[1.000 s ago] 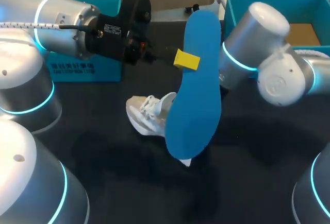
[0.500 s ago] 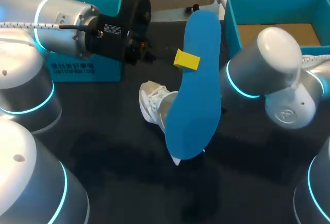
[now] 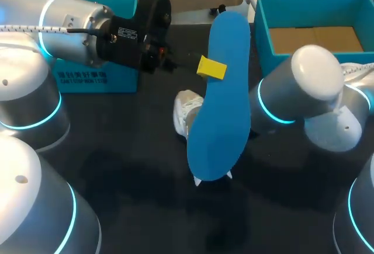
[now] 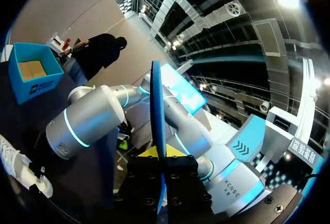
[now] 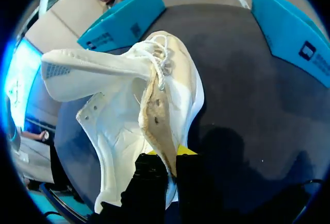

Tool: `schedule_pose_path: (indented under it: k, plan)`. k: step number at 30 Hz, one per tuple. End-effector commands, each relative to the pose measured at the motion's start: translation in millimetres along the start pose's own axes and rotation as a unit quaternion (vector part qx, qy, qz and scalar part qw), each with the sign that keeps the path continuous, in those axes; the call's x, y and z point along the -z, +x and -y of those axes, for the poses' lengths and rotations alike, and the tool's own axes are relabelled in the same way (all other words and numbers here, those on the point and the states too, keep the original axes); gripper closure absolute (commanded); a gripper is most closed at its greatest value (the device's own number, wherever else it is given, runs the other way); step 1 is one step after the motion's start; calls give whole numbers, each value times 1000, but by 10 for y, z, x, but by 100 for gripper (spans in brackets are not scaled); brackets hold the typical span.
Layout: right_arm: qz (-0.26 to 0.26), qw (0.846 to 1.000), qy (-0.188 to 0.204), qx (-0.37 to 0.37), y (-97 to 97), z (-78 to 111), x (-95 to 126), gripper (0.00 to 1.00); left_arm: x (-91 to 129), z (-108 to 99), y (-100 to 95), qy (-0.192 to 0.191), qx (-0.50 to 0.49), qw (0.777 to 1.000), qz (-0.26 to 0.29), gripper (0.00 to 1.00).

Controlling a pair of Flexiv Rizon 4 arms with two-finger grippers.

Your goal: Take the shoe out of the shoebox, open the shoe tongue, remove and reinsert the insole, then place the shoe into the shoebox

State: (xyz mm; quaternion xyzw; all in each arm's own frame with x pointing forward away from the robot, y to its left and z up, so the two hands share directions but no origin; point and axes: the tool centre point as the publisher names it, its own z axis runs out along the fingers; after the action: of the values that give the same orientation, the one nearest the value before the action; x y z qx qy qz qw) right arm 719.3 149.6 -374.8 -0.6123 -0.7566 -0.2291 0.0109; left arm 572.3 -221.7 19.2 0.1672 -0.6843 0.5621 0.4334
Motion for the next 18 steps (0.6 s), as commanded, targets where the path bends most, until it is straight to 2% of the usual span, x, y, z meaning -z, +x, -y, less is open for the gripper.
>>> schedule_pose_path:
  k: [1,10,18]
  plan:
    - [13,999,-14,-27,-13,66,10,100,-5,-14,-1,2,0,1000,0,100]
    - [11,999,1,-39,10,41,-11,100,-5,-14,-1,2,0,1000,0,100]
    - [7,998,-6,-60,64,182,-104,100,-5,-14,-1,2,0,1000,0,100]
